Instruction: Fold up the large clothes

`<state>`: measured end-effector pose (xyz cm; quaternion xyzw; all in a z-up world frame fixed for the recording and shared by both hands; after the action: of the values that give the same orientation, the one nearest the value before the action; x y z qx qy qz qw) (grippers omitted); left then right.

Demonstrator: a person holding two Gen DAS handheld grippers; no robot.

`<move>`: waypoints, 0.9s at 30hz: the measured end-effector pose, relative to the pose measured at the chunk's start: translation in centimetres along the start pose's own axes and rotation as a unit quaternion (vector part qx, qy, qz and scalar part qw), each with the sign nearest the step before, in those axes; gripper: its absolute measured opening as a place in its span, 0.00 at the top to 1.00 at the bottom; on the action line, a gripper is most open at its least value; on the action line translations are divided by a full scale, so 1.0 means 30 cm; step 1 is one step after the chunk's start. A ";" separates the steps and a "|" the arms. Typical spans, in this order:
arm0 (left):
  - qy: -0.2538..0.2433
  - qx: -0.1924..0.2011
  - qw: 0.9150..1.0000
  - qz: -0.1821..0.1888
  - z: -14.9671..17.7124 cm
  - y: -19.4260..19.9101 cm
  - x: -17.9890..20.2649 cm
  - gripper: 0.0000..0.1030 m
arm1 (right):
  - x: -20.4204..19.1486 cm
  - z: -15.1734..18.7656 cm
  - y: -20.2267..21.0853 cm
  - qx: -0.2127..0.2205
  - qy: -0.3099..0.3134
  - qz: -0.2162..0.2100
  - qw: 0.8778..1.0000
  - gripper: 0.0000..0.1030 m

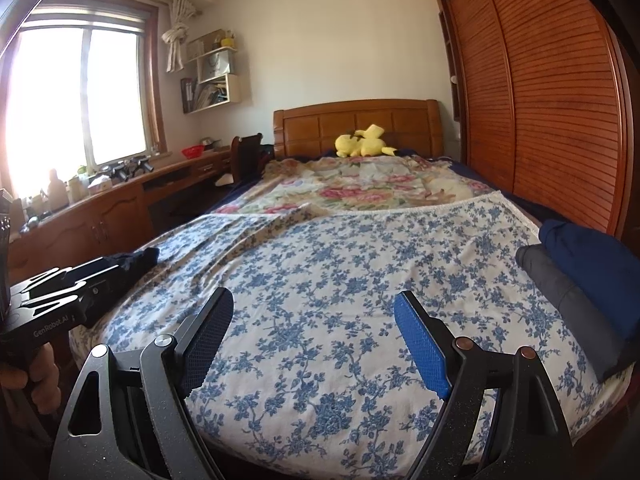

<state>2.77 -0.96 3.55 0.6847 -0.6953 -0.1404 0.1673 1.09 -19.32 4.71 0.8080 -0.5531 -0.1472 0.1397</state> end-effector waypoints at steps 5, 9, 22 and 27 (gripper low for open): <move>0.000 0.001 1.000 0.001 0.002 0.003 0.004 0.60 | -0.004 0.001 0.005 0.002 0.000 0.000 1.000 0.18; -0.001 0.003 1.000 0.002 0.001 0.008 0.008 0.60 | -0.005 0.001 0.004 0.002 0.000 -0.001 1.000 0.18; -0.006 0.006 1.000 0.002 -0.004 0.021 0.018 0.60 | -0.012 -0.009 0.011 0.005 0.002 0.000 1.000 0.18; -0.006 0.007 1.000 0.003 -0.005 0.022 0.018 0.59 | -0.012 -0.009 0.010 0.006 0.002 0.001 1.000 0.18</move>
<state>2.23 -1.47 3.97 0.6833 -0.6989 -0.1392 0.1592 0.83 -19.07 5.10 0.8084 -0.5549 -0.1417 0.1359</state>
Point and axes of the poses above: each gripper's, at about its wrist camera, not at the fingertips, and y roughly against the way its jaws point, x to its right, z to its underside, the point moved 1 cm from there along -y, roughly the way its jaws point
